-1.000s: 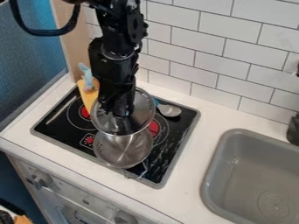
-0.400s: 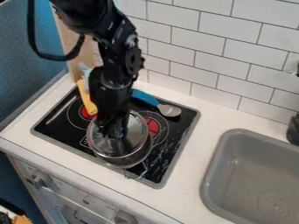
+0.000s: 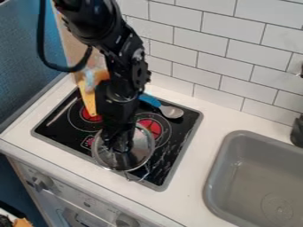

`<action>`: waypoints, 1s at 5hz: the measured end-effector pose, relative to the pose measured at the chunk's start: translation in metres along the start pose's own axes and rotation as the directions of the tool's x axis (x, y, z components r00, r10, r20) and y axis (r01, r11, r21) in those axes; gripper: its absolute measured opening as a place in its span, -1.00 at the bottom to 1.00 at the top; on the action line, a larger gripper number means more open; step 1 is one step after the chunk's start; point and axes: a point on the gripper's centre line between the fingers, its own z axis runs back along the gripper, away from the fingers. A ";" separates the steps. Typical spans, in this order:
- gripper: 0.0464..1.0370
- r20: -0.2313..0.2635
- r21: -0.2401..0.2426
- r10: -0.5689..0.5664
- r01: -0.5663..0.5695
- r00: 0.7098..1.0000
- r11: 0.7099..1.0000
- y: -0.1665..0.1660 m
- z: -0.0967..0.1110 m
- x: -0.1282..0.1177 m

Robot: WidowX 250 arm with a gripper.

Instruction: Moved the lid from the right side of the table and covered the cooking pan.

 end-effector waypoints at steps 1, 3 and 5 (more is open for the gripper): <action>-0.53 -0.002 0.003 -0.011 0.011 1.000 1.000 -0.005 -0.007 -0.001; -0.44 -0.003 0.001 -0.012 0.012 1.000 1.000 -0.013 -0.008 -0.001; 0.74 -0.023 0.017 -0.001 0.001 1.000 1.000 -0.014 -0.008 -0.004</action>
